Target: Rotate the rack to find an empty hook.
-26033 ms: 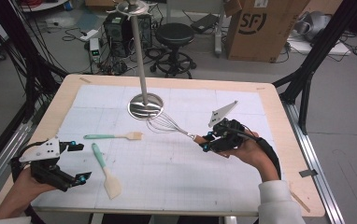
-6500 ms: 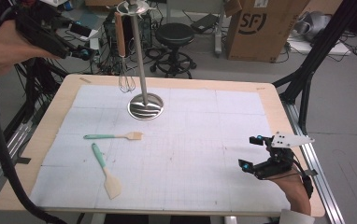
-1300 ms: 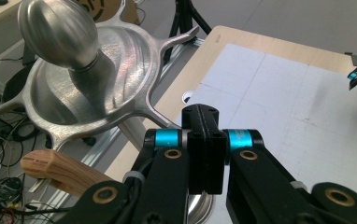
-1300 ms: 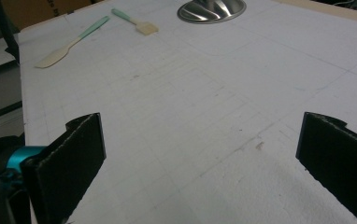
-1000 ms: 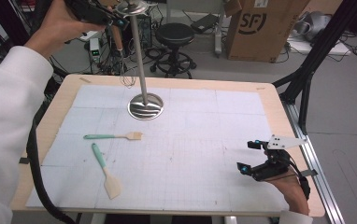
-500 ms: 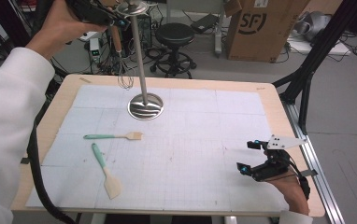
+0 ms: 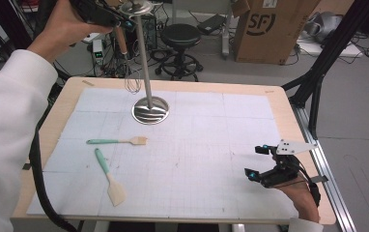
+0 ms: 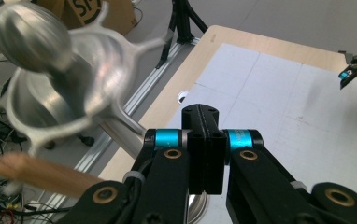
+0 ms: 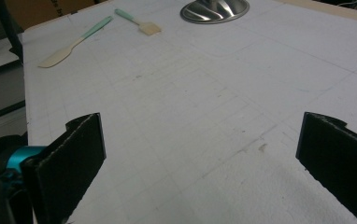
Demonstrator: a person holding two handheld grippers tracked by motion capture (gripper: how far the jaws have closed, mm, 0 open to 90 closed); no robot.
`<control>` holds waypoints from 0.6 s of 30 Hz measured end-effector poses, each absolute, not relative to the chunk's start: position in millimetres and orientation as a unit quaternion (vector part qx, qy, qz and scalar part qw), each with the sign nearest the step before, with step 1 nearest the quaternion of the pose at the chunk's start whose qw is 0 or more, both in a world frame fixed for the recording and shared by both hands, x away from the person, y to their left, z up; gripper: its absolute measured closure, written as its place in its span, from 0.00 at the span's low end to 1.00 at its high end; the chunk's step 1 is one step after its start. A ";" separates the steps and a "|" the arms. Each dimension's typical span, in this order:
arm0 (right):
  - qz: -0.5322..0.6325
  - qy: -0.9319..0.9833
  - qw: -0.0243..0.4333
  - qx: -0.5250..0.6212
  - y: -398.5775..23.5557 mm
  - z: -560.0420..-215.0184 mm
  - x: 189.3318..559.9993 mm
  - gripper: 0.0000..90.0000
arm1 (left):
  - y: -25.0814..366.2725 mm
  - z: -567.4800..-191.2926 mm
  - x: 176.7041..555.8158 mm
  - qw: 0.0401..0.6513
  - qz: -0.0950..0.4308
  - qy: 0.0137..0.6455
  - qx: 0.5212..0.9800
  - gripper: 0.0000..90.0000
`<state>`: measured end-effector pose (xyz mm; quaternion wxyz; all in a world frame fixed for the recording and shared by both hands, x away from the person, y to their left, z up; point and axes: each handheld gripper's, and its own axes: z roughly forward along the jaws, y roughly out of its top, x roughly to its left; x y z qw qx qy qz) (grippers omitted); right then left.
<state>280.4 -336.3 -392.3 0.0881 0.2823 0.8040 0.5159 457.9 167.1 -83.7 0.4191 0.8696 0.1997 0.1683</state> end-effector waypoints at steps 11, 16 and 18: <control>0.516 0.805 0.088 0.281 -334.4 -392.7 280.9 0.00 | 171.2 -80.8 452.7 0.415 0.174 0.201 0.870 1.00; 0.515 0.806 0.088 0.279 -333.9 -392.7 281.0 0.00 | 174.3 -81.0 455.0 0.414 0.180 0.209 0.867 1.00; 0.515 0.805 0.088 0.280 -334.3 -392.9 281.1 0.00 | 175.8 -82.1 457.3 0.413 0.180 0.215 0.866 1.00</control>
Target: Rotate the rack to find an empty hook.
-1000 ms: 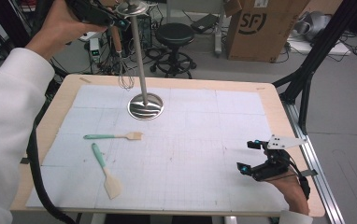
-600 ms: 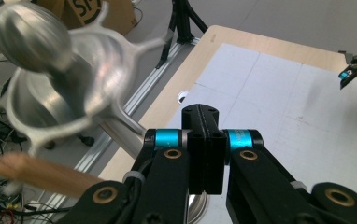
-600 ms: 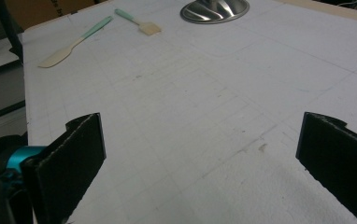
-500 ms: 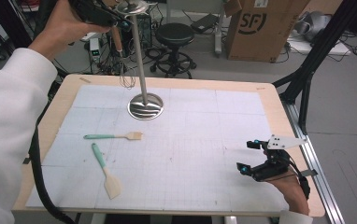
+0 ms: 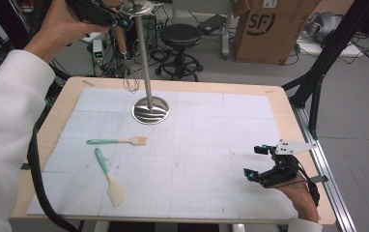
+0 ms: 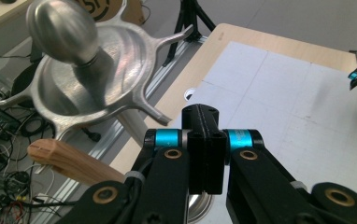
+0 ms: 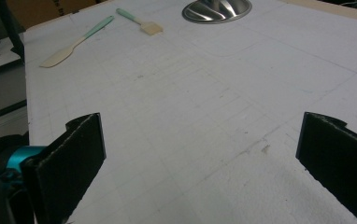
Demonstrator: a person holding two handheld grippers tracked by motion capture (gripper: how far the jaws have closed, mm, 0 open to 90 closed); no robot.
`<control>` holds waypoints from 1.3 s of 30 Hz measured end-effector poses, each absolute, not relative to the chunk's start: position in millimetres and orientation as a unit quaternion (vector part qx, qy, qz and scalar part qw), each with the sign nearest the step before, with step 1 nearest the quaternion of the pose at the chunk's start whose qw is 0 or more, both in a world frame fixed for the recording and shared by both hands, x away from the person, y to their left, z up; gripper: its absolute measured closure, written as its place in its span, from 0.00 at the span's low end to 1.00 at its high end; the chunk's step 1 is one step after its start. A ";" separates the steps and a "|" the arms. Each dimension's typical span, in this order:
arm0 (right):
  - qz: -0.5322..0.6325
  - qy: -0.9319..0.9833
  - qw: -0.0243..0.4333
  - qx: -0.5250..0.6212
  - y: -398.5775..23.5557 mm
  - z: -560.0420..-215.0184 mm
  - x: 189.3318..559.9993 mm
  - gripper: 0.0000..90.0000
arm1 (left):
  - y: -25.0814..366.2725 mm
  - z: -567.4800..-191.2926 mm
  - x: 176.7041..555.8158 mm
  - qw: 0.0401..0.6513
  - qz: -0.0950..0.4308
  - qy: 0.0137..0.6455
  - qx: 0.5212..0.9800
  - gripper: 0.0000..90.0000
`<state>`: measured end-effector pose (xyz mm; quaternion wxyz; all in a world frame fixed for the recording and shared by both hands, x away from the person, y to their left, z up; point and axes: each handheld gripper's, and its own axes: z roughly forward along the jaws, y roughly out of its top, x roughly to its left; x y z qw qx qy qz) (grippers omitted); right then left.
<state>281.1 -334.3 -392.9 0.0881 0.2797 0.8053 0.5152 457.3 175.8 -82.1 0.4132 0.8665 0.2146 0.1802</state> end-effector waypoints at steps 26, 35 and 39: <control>0.505 0.810 0.083 0.288 -333.7 -396.9 282.8 0.00 | 203.7 -85.6 472.2 0.418 0.179 0.225 0.862 1.00; 0.512 0.804 0.084 0.290 -336.1 -395.5 281.9 0.00 | 213.4 -91.0 485.5 0.424 0.173 0.224 0.860 1.00; 0.511 0.804 0.087 0.290 -337.5 -395.2 281.6 0.00 | 215.5 -92.6 488.1 0.425 0.171 0.222 0.861 1.00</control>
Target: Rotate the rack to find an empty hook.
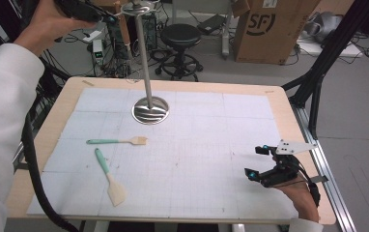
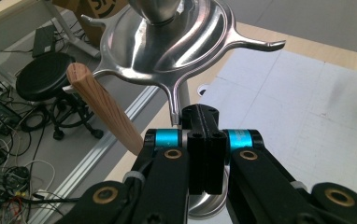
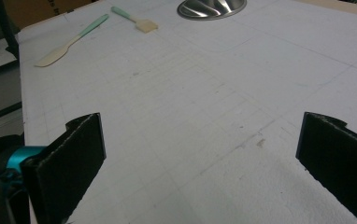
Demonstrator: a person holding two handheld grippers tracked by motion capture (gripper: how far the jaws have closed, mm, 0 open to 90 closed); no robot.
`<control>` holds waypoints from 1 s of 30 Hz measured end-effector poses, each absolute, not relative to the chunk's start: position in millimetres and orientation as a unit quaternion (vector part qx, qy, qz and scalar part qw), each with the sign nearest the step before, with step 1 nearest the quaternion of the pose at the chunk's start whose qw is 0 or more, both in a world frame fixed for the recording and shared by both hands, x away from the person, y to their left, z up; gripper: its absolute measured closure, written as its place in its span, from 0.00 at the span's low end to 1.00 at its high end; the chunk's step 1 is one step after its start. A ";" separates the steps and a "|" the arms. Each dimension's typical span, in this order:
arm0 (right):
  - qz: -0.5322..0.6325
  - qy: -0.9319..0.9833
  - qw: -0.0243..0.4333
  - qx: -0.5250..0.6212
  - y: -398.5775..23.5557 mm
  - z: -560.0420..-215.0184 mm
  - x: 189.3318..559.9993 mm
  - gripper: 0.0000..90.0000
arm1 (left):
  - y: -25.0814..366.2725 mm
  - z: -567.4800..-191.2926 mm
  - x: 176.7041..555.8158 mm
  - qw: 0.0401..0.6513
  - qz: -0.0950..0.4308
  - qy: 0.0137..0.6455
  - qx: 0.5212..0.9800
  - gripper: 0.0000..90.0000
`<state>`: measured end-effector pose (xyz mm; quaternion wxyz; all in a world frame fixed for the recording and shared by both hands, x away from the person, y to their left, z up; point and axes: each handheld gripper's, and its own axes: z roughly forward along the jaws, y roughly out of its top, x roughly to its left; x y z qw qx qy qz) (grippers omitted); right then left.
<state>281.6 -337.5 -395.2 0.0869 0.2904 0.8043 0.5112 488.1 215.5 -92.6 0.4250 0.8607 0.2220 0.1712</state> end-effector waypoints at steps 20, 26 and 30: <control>0.509 0.805 0.085 0.292 -337.5 -396.7 281.8 0.00 | 226.5 -91.9 472.7 0.412 0.171 0.211 0.869 1.00; 0.511 0.804 0.087 0.290 -337.5 -395.5 281.4 0.00 | 238.7 -97.2 455.0 0.417 0.169 0.206 0.869 1.00; 0.513 0.803 0.089 0.290 -337.4 -394.5 280.7 0.00 | 244.1 -100.3 443.2 0.409 0.169 0.205 0.873 0.97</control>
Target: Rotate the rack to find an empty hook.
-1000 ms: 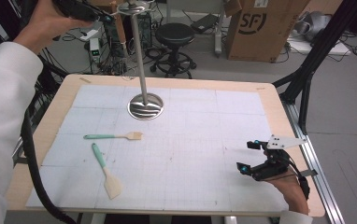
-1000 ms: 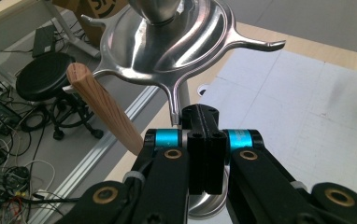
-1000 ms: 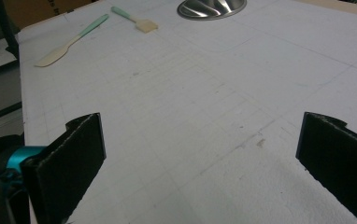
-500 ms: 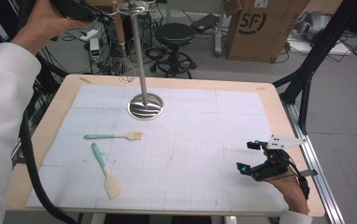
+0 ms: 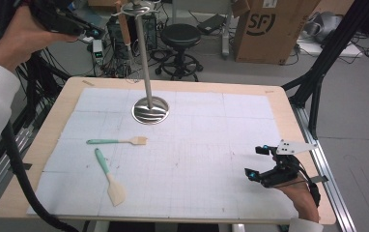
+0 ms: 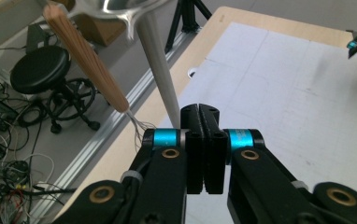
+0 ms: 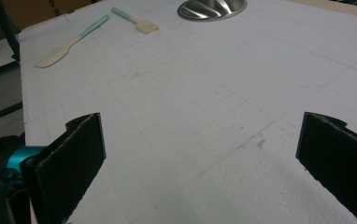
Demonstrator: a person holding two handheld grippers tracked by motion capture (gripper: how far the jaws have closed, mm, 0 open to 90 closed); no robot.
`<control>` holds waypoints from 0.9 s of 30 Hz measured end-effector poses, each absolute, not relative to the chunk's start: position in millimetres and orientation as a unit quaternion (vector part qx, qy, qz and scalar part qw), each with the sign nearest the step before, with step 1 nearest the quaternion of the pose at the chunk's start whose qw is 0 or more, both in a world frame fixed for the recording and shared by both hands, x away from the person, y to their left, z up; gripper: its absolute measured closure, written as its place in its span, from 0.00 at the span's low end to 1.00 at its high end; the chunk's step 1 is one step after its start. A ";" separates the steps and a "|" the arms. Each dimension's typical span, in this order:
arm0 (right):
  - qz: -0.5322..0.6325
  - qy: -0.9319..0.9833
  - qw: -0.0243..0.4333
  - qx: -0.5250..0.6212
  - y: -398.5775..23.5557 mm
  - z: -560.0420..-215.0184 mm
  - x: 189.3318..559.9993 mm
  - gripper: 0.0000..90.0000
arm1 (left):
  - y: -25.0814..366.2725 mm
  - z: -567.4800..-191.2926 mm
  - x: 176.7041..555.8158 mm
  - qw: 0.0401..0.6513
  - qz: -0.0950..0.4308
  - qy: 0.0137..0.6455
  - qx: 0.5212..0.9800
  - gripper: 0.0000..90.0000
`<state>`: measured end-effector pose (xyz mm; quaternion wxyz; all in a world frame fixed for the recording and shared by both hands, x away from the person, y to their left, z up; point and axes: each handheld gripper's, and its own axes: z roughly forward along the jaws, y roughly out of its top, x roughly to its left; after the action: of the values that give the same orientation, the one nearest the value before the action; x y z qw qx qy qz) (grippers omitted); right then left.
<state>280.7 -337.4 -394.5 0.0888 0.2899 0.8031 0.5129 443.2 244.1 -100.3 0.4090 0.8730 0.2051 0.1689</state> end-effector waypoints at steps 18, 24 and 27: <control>0.513 0.803 0.089 0.289 -335.7 -394.1 280.6 0.00 | 264.4 -138.4 400.0 0.408 0.179 0.186 0.876 0.50; 0.511 0.805 0.088 0.288 -335.1 -394.5 281.6 0.00 | 267.0 -153.3 390.0 0.418 0.175 0.176 0.874 0.22; 0.512 0.804 0.088 0.289 -334.7 -394.1 281.7 0.00 | 268.7 -160.3 386.0 0.429 0.166 0.175 0.871 0.02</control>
<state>281.7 -334.7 -394.1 0.0876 0.2888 0.8044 0.5117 386.0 268.7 -160.3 0.4288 0.8706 0.1752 0.1661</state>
